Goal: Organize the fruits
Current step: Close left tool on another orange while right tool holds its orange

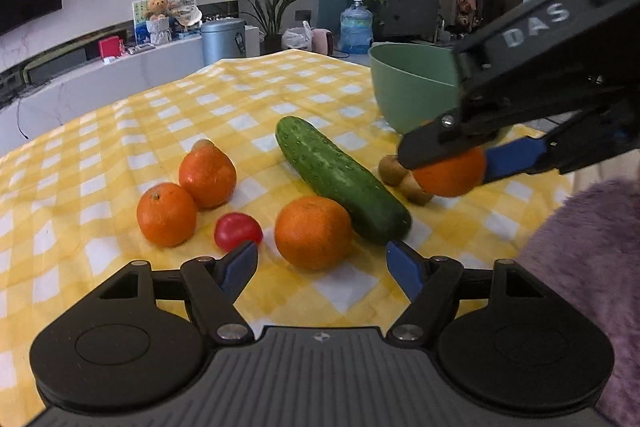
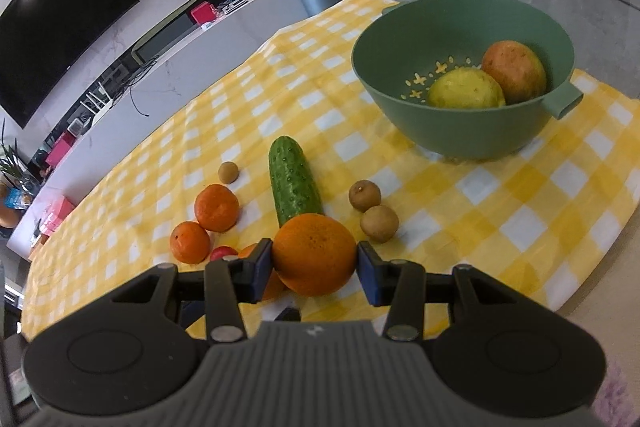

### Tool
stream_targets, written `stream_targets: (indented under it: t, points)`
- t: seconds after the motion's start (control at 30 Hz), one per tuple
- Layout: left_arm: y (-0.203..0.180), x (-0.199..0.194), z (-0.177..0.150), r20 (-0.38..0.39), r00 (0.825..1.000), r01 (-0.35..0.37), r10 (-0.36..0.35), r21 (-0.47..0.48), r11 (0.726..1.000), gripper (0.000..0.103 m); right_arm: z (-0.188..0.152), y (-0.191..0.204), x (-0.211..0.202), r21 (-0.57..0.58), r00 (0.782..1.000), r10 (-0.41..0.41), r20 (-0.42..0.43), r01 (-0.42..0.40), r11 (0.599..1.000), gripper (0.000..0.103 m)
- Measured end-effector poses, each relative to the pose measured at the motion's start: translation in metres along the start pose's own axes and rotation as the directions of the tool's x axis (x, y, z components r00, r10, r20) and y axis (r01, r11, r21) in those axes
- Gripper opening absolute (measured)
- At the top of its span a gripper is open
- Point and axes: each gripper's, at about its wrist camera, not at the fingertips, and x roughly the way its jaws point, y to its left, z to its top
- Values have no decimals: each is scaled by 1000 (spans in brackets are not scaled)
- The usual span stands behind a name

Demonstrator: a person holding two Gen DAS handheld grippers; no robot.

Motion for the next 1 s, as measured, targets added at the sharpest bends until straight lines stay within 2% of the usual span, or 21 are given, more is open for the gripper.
stream_targets:
  t: [0.13, 0.2, 0.4, 0.47, 0.53, 0.7, 0.83, 1.0]
  points:
    - [7, 9, 2, 9, 1000, -14, 14, -12, 1000, 87, -2, 1, 2, -1, 1000, 12, -6, -12, 1000, 42]
    - [10, 9, 4, 33, 999, -15, 16, -26, 1000, 83, -2, 1, 3, -6, 1000, 13, -10, -13, 1000, 42]
    - [10, 10, 8, 57, 998, 17, -16, -15, 1000, 69, -2, 1, 6, -3, 1000, 5, -31, -5, 1000, 42]
    - [11, 10, 8, 53, 998, 44, -42, -26, 999, 56, -1, 2, 6, -6, 1000, 2, -31, -2, 1000, 42]
    - [11, 10, 9, 47, 997, 58, -56, -37, 998, 52, -1, 3, 7, -12, 999, -2, -32, 1, 1000, 42]
    - [13, 9, 8, 50, 997, 63, -61, -44, 997, 51, -2, 4, 8, -19, 999, -8, -34, 7, 1000, 42]
    - [15, 10, 8, 51, 997, 64, -61, -59, 996, 58, -3, 5, 8, -28, 999, -8, -41, 7, 1000, 42]
    - [20, 13, 10, 63, 994, 99, -94, -85, 991, 61, -3, 6, 10, -40, 999, -10, -49, 8, 999, 42]
